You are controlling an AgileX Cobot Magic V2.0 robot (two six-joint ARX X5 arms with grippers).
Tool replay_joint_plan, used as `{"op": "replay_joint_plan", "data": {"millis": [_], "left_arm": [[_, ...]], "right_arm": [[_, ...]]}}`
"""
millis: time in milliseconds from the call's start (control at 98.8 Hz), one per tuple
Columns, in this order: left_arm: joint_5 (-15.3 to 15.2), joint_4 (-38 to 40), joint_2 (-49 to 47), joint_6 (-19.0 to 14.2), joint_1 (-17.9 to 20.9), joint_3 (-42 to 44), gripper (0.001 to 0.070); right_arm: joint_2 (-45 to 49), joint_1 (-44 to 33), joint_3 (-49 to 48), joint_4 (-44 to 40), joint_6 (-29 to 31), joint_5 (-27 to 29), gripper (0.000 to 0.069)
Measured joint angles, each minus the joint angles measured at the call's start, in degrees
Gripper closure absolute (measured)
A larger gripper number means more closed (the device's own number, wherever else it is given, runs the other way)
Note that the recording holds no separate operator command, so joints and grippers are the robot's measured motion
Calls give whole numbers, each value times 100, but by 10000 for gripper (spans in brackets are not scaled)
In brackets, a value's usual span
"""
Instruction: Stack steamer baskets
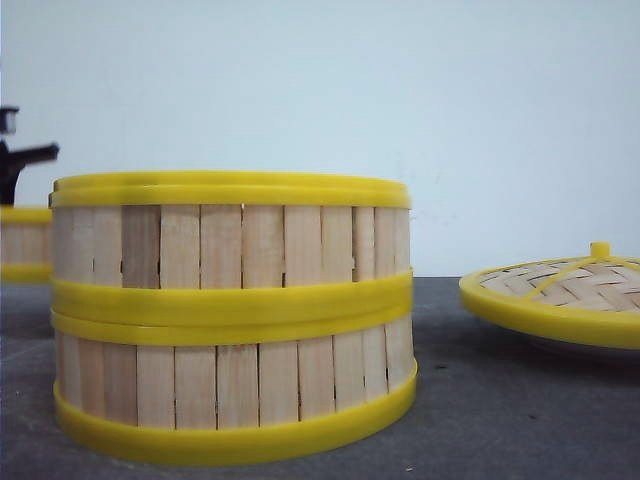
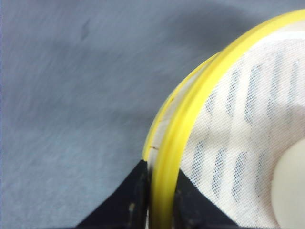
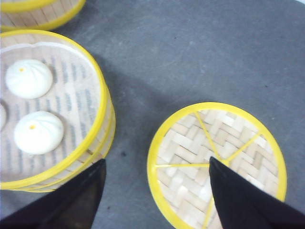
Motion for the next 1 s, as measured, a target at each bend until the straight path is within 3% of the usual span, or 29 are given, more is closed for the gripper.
{"op": "replay_joint_plan", "data": {"millis": [283, 496, 790, 1002], "left_arm": [[74, -518, -1102, 201, -96, 59, 679], [662, -955, -2074, 323, -393, 81, 679], [636, -1746, -2334, 557, -1425, 81, 679], [227, -1928, -2334, 629, -2188, -203, 679]], "right_arm": [[-590, -671, -227, -46, -2, 175, 270], [-1134, -1390, -793, -92, -50, 90, 270], [-1895, -1921, -1915, 0, -63, -313, 270], [-2153, -1967, -2223, 68, -57, -330, 270]]}}
